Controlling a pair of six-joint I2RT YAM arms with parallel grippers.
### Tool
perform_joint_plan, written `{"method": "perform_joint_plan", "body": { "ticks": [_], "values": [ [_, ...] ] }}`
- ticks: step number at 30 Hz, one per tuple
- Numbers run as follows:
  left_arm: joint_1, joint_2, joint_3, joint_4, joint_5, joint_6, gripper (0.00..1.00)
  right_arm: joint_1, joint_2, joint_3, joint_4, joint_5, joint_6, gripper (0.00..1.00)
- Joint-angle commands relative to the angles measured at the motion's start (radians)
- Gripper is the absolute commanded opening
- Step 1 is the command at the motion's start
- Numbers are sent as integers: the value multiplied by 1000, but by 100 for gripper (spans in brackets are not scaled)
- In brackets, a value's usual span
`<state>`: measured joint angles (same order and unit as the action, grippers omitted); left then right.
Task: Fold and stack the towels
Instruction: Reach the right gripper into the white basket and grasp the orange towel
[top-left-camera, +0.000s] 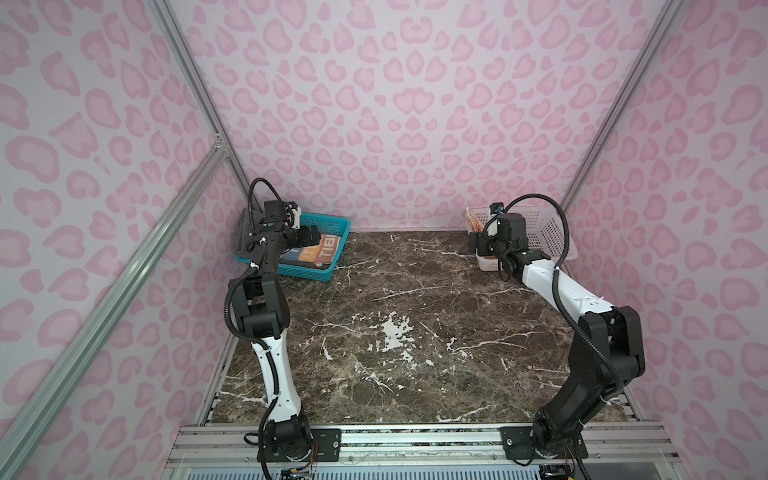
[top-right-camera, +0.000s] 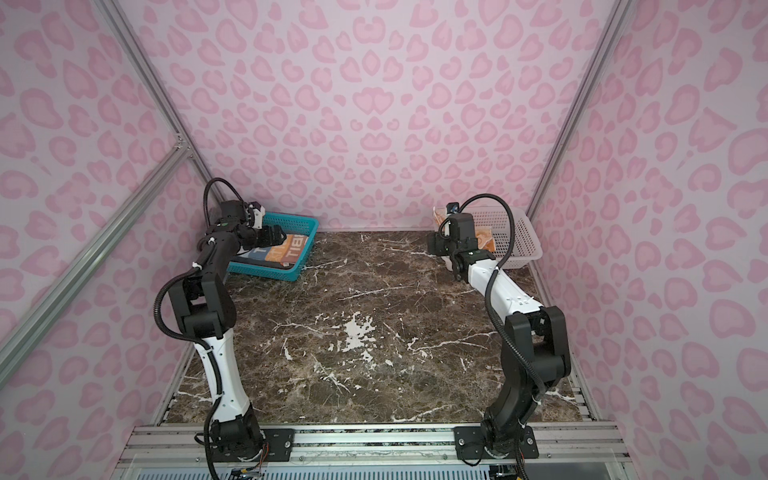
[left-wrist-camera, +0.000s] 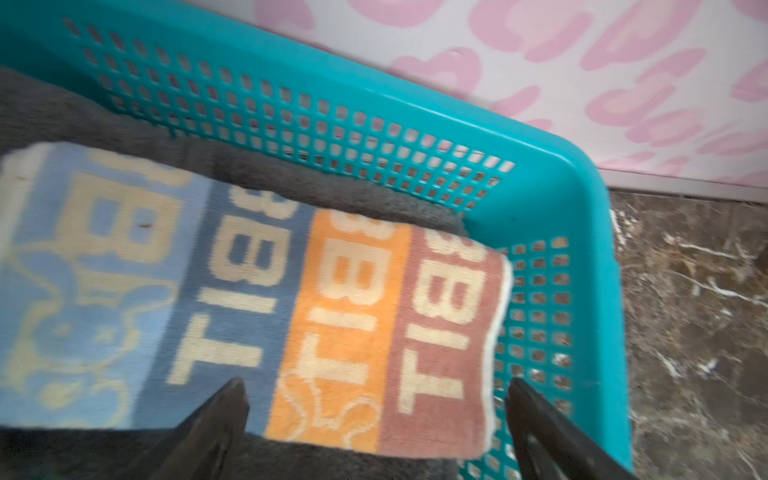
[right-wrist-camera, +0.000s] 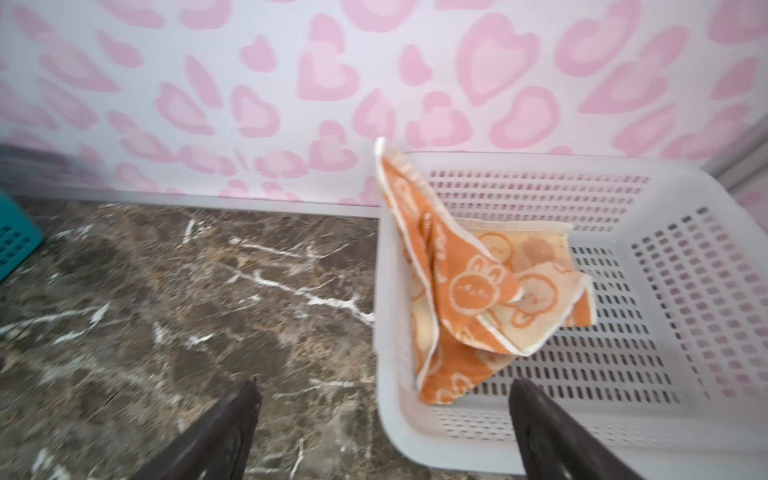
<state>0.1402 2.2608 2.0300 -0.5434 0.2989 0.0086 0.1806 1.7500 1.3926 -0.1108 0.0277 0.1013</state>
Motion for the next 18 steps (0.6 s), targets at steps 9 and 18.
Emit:
{"method": "perform_joint_plan", "body": {
  "ticks": [9, 18],
  "values": [
    [-192, -506, -287, 132, -46, 15, 98, -127, 278, 285, -146, 60, 22, 95],
    [-297, -613, -560, 167, -44, -46, 99, -153, 630, 728, -422, 76, -3, 95]
  ]
}}
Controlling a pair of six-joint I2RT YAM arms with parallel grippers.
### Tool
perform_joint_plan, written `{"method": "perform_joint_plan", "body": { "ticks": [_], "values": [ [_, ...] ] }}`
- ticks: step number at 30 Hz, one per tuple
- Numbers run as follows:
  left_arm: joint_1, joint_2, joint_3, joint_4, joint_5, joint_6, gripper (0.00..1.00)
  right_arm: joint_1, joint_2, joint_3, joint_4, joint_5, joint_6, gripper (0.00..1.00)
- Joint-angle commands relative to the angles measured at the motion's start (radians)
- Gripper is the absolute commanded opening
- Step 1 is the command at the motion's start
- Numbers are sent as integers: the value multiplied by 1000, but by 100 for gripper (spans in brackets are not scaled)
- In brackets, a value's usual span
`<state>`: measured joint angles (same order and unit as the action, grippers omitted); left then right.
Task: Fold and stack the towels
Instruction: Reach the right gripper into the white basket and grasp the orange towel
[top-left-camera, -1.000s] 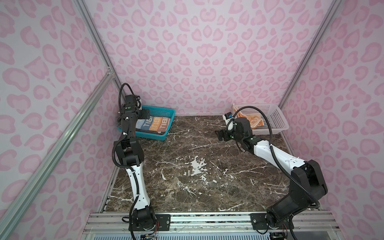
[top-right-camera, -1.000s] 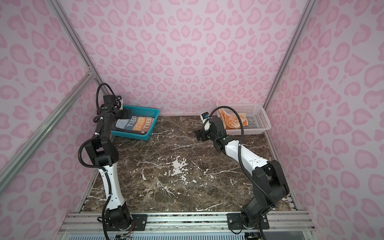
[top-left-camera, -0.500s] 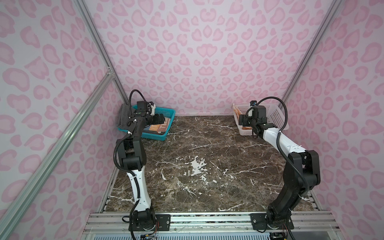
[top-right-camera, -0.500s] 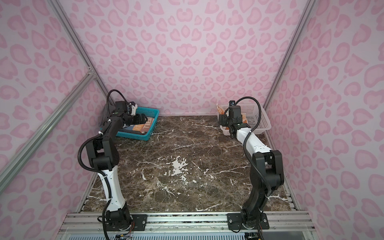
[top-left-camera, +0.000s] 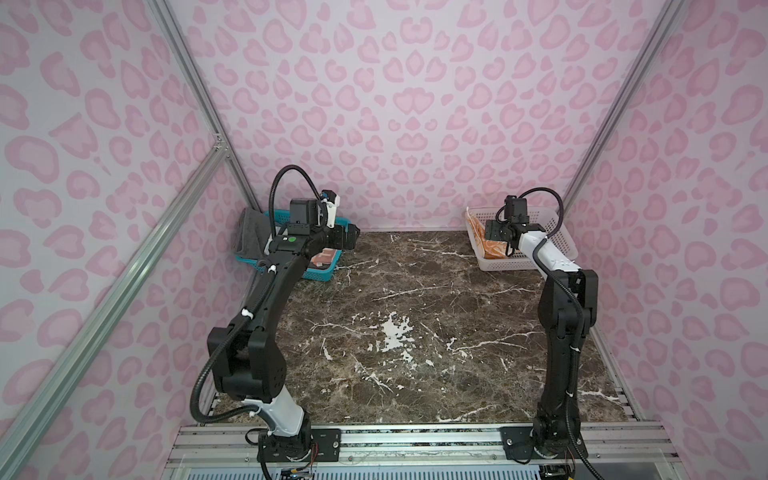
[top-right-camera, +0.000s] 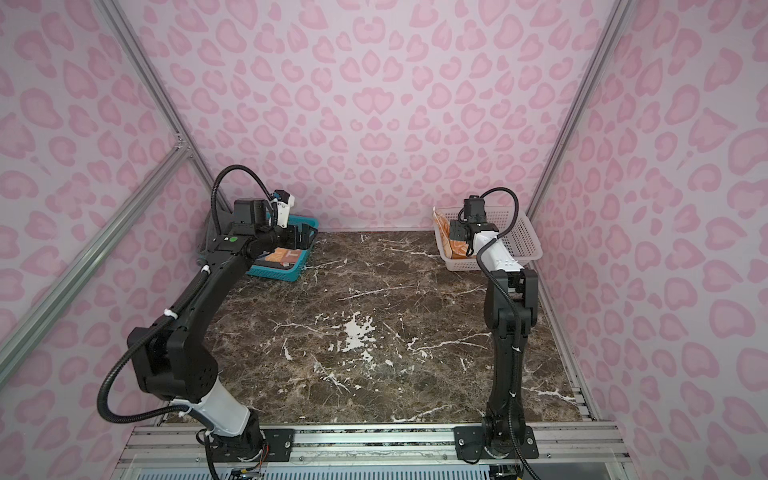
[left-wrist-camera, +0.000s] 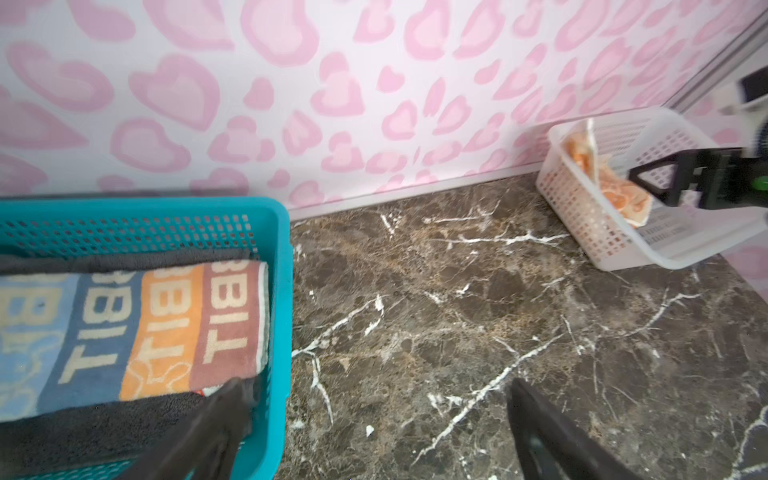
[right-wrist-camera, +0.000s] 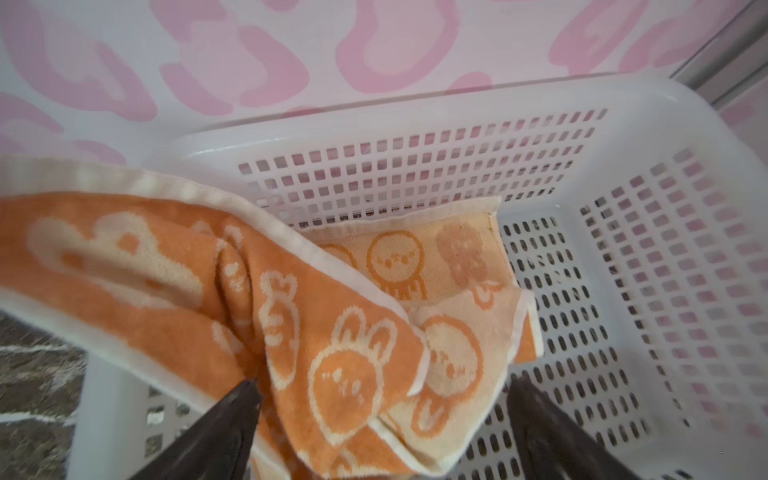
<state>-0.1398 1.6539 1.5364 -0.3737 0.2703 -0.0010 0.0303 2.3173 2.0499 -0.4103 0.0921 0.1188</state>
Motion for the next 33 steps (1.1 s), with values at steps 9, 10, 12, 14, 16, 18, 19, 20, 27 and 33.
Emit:
{"method": "perform_joint_plan", "body": {
  "ticks": [9, 10, 12, 14, 16, 18, 19, 20, 27, 33],
  "values": [
    [-102, -62, -293, 83, -1, -157, 100, -1, 265, 308, -271, 0, 17, 94],
    [-111, -60, -302, 84, 1, -166, 100, -1, 273, 308, -271, 3, 23, 94],
    [-124, -56, -314, 90, 4, -183, 99, -3, 287, 308, -278, 4, 33, 93],
    [-140, -51, -321, 94, 7, -194, 99, -2, 303, 309, -284, 0, 40, 91],
    [-150, -47, -325, 95, 6, -202, 99, -3, 325, 325, -302, 3, 43, 88],
    [-158, -46, -326, 96, 1, -209, 99, -6, 349, 354, -329, 1, 45, 84],
    [-160, -47, -325, 95, 1, -212, 99, -6, 359, 368, -339, 0, 44, 80],
    [-161, -50, -325, 96, 1, -217, 99, -7, 369, 378, -346, -2, 42, 75],
    [-178, -76, -358, 142, -8, -261, 98, -11, 350, 390, -342, -28, 31, 30],
    [-201, -111, -395, 172, -29, -271, 98, -10, 256, 337, -288, -32, 15, 0]
  ]
}}
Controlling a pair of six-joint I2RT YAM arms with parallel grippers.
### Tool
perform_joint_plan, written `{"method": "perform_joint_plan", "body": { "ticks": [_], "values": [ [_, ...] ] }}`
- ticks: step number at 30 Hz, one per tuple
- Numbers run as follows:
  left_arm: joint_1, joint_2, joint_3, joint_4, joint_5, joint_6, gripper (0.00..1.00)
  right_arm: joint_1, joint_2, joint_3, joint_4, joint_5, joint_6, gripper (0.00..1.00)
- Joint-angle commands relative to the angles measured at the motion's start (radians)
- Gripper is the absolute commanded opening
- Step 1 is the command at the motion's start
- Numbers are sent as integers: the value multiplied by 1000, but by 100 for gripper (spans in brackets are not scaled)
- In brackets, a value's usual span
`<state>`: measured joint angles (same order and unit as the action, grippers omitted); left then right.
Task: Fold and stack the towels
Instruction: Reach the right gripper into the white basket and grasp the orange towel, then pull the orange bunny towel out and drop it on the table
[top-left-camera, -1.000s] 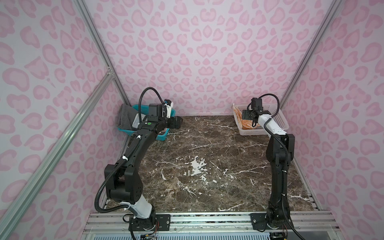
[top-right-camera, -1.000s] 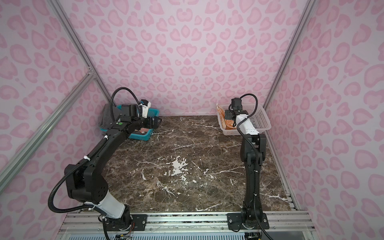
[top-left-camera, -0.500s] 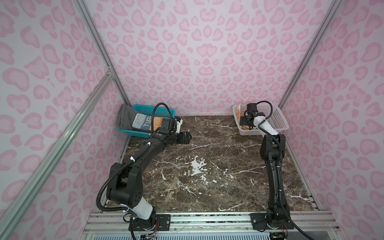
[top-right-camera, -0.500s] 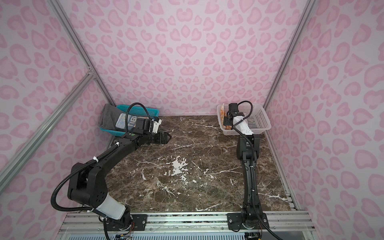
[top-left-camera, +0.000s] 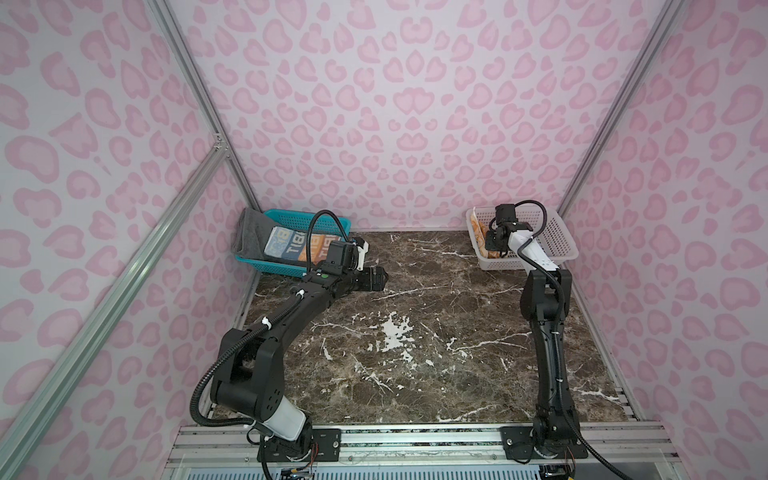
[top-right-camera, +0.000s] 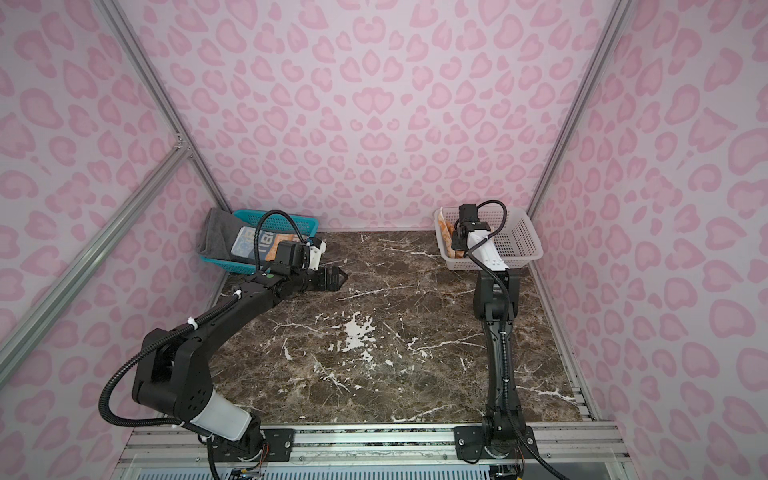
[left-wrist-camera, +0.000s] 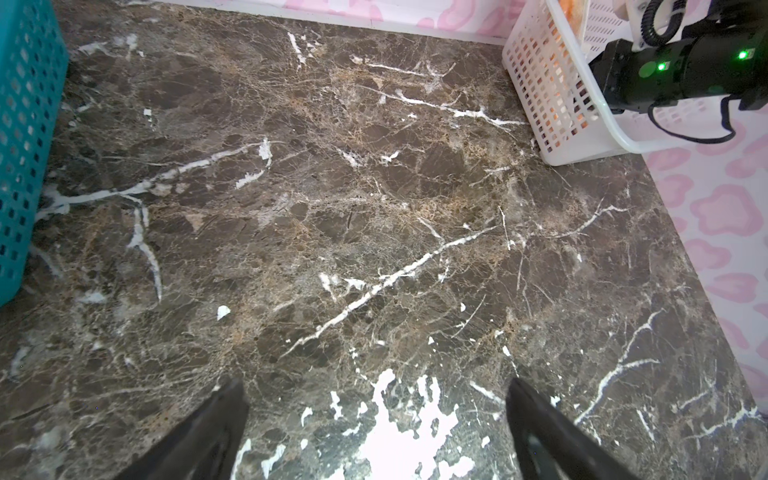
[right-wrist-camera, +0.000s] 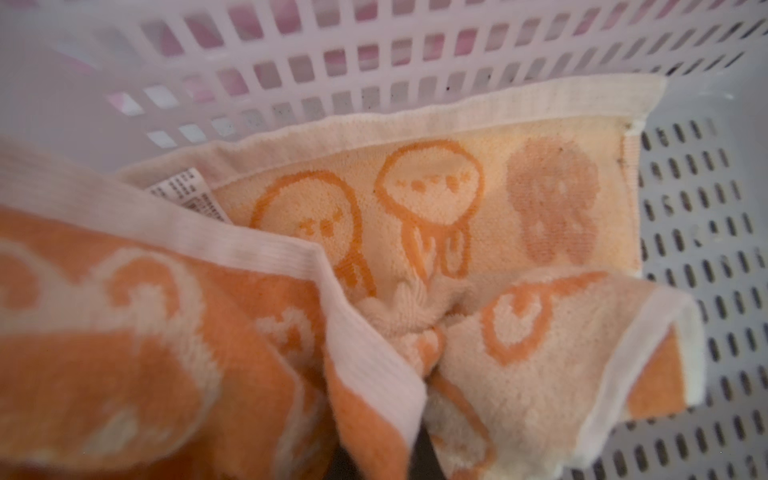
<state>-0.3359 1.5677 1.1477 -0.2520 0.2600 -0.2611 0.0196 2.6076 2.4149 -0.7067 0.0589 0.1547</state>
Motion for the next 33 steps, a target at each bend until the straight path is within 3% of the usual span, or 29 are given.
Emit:
{"method": "perform_joint_plan", "body": {
  "ticks": [1, 24, 29, 33],
  "values": [
    [-6, -32, -9, 44, -21, -6, 98, 1, -53, -46, 22, 1, -24, 0],
    [-9, -236, -340, 202, -74, -18, 99, 145, -641, -602, 365, 134, -110, 0],
    [-9, -242, -400, 267, -64, -23, 99, 201, -784, -714, 395, 91, -147, 0],
    [-6, -270, -443, 304, -47, -27, 100, 253, -900, -789, 383, -27, -193, 0]
  ]
}}
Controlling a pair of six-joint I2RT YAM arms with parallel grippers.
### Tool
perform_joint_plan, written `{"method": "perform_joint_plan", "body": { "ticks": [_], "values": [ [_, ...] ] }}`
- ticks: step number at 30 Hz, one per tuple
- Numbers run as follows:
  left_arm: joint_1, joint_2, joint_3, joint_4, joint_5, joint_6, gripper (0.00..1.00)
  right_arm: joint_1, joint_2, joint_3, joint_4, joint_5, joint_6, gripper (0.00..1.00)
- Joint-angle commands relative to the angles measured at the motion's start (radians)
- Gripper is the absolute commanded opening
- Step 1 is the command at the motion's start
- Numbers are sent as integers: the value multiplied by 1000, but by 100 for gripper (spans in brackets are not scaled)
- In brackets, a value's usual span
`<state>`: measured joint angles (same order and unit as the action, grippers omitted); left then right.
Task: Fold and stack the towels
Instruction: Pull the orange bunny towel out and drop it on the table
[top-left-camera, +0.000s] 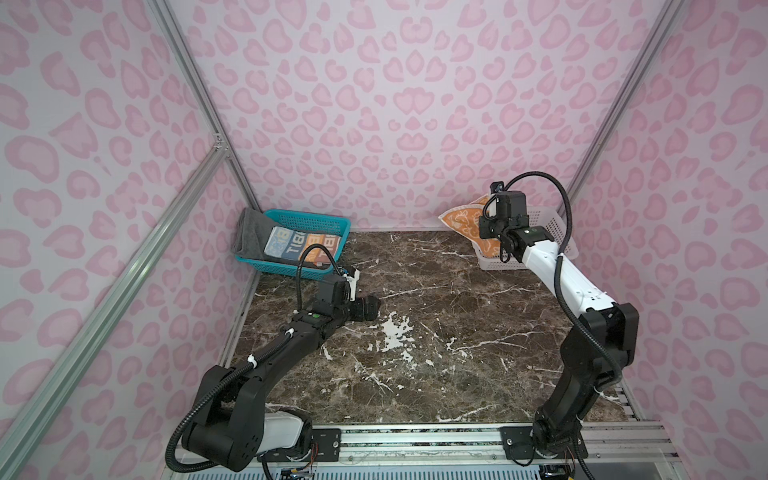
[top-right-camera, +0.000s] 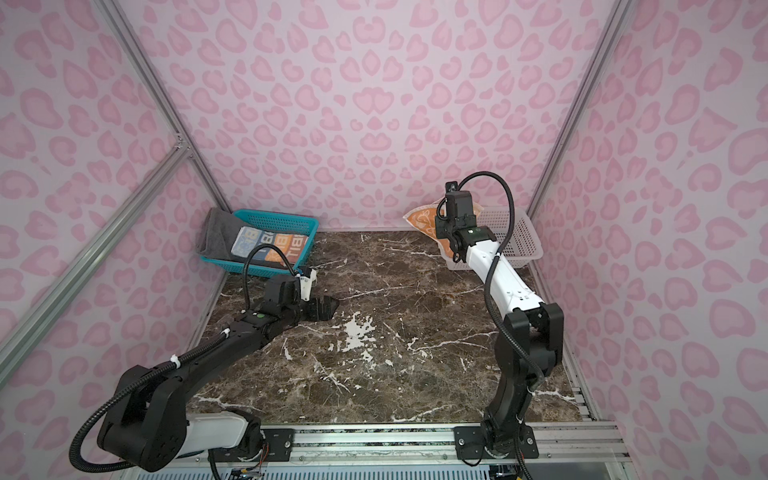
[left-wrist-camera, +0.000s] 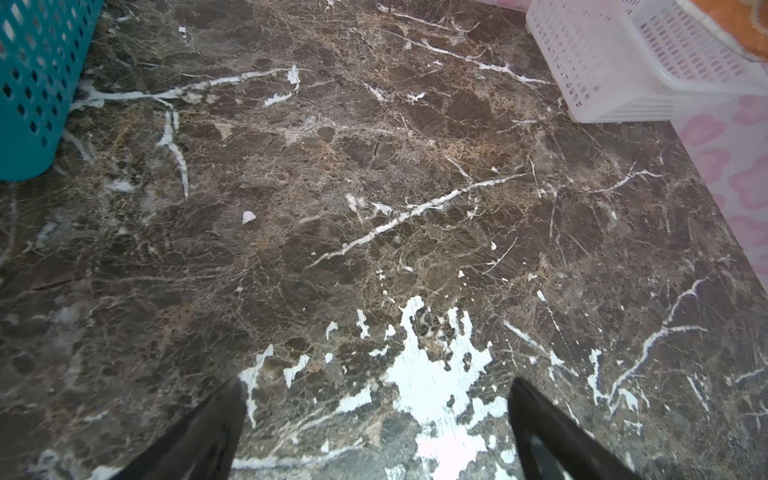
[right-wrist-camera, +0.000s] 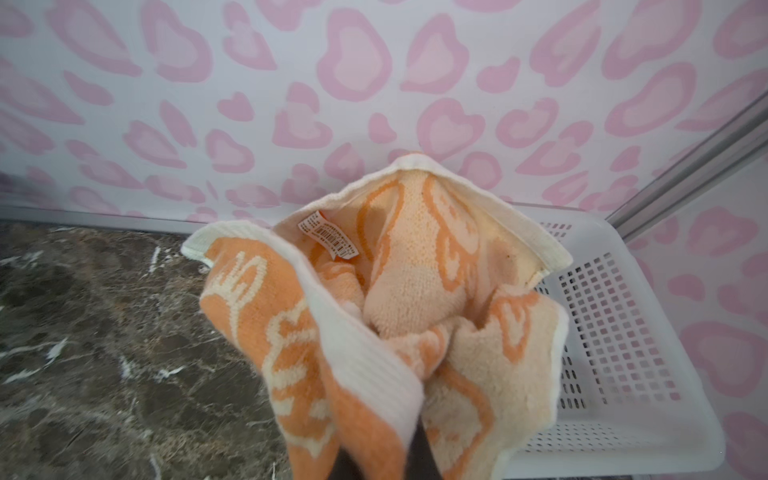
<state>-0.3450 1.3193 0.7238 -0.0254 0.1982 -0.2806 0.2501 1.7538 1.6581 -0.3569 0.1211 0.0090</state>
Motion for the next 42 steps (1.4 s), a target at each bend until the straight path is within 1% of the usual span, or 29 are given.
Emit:
{"method": "perform_joint_plan", "body": {
  "ticks": [1, 6, 8, 13, 16, 19, 21, 25, 27, 28, 30, 32, 34, 36, 37, 38, 40, 42],
  "values": [
    [2, -33, -30, 84, 16, -7, 100, 41, -77, -56, 31, -129, -61, 0],
    [3, -88, -86, 97, 14, -1, 100, 132, -197, -159, -44, -254, -95, 0],
    [4, -117, -119, 109, 14, -8, 100, 173, -232, -230, -75, -288, -97, 0],
    [4, -186, -174, 112, -10, -26, 100, 259, -244, -352, -162, -367, -86, 0],
    [4, -215, -189, 98, -20, -29, 99, 294, -199, -390, -218, -449, -93, 0],
    [4, -219, -193, 84, -15, -35, 100, 318, -116, -381, -283, -468, -131, 0],
    [4, -209, -194, 85, -4, -40, 99, 317, -47, -356, -303, -434, -139, 0],
    [4, -169, -167, 68, 15, -42, 98, 309, 85, -237, -316, -343, -152, 0],
    [4, -149, -149, 60, 36, -40, 97, 296, 130, -182, -303, -345, -155, 0],
    [3, -135, -138, 53, 45, -36, 96, 287, 151, -138, -291, -353, -151, 2],
    [4, -106, -120, 45, 55, -33, 95, 268, 198, -89, -289, -364, -145, 17],
    [2, -75, -104, 40, 59, -29, 94, 254, 235, -46, -299, -363, -144, 24],
    [3, -44, -88, 35, 61, -25, 94, 244, 239, -47, -274, -368, -139, 38],
    [3, -10, -62, 25, 59, -17, 94, 242, 226, -62, -253, -363, -133, 50],
    [3, 10, -48, 16, 56, -12, 94, 241, 212, -75, -239, -352, -130, 58],
    [3, 27, -33, 8, 55, -8, 94, 242, 196, -91, -229, -337, -127, 65],
    [0, 59, -11, 6, 64, -7, 94, 242, 155, -123, -208, -308, -123, 70],
    [0, 85, 9, 7, 69, -5, 94, 241, 110, -158, -192, -267, -113, 73]
  ]
}}
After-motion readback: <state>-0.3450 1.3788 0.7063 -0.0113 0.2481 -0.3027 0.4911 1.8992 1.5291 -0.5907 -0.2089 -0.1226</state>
